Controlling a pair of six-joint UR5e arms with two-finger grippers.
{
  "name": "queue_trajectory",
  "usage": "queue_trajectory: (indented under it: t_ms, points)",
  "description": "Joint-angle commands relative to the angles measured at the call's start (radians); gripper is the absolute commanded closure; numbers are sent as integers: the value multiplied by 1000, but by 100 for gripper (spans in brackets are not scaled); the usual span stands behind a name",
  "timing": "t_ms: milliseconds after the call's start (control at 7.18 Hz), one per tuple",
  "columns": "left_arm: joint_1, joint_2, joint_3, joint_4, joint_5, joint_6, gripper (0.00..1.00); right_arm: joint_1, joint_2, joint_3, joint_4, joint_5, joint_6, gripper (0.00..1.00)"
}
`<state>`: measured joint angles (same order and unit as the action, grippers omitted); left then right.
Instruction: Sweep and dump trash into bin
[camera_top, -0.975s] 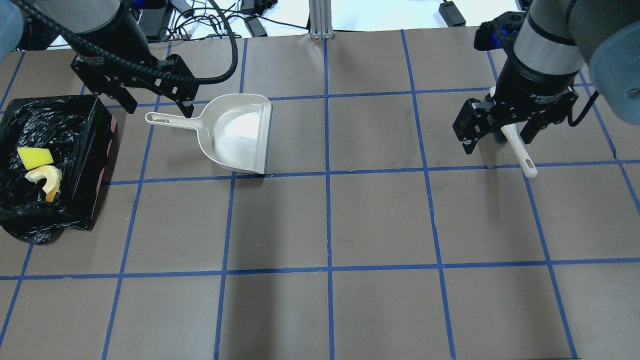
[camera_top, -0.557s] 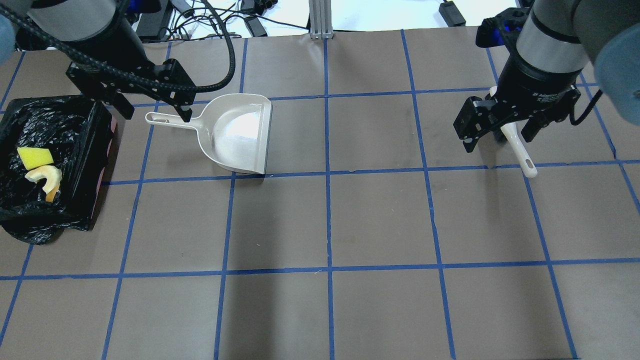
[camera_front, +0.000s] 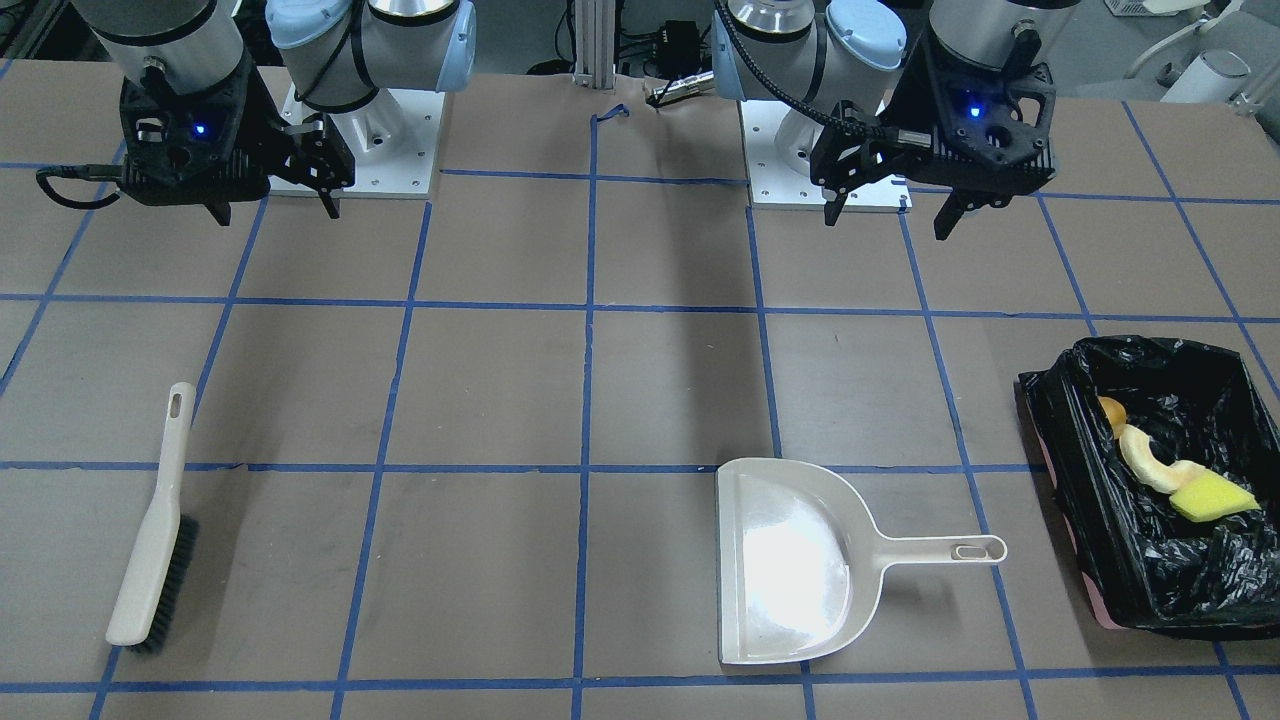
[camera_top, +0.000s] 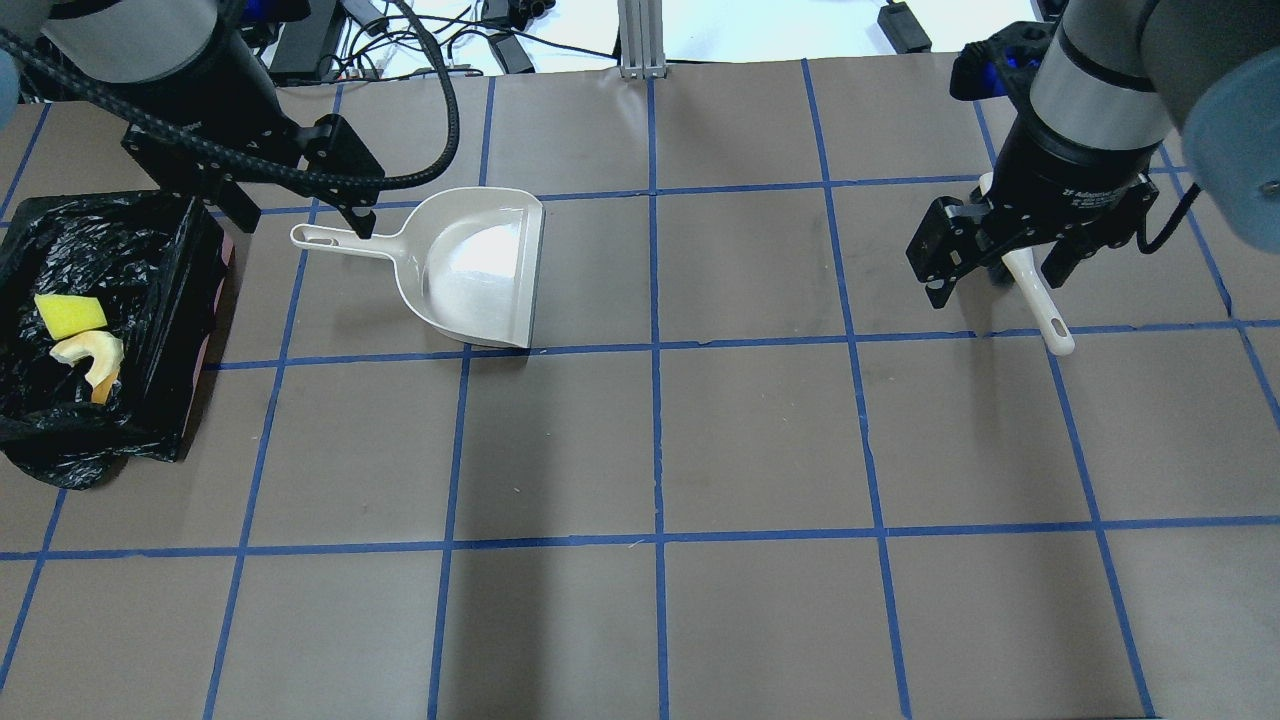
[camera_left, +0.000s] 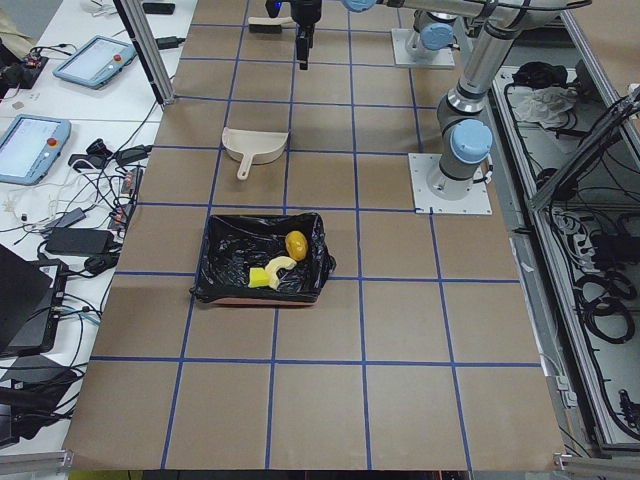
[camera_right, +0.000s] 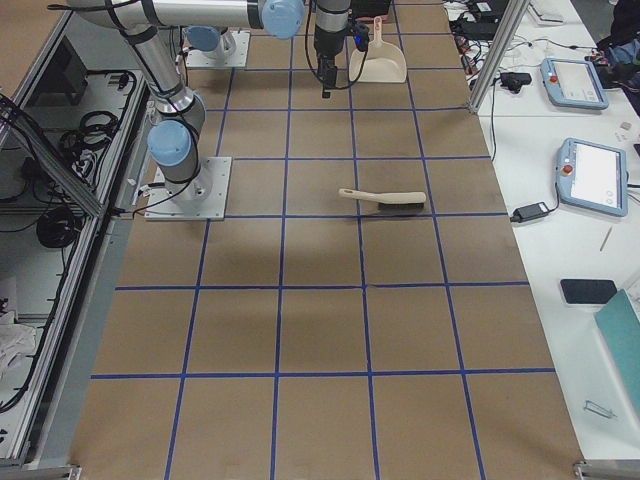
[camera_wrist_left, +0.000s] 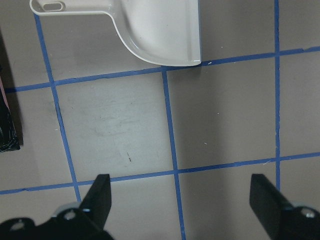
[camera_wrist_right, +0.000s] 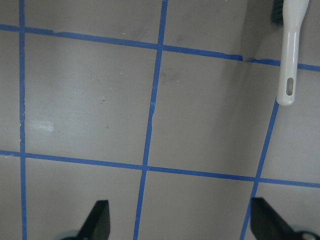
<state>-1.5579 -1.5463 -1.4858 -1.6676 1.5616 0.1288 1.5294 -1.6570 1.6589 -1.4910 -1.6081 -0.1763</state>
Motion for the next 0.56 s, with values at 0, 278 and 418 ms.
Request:
queue_trajectory:
  t_ms: [0,278,418]
  points:
    - [1,0,-1,2,0,2,0,1,0,1,-2,0,0,0]
    - [1,0,-1,2,0,3,0,1,0,1,-3,1,0,0]
    - [2,0,-1,2,0,8,0,1,0,1,-2,0,0,0]
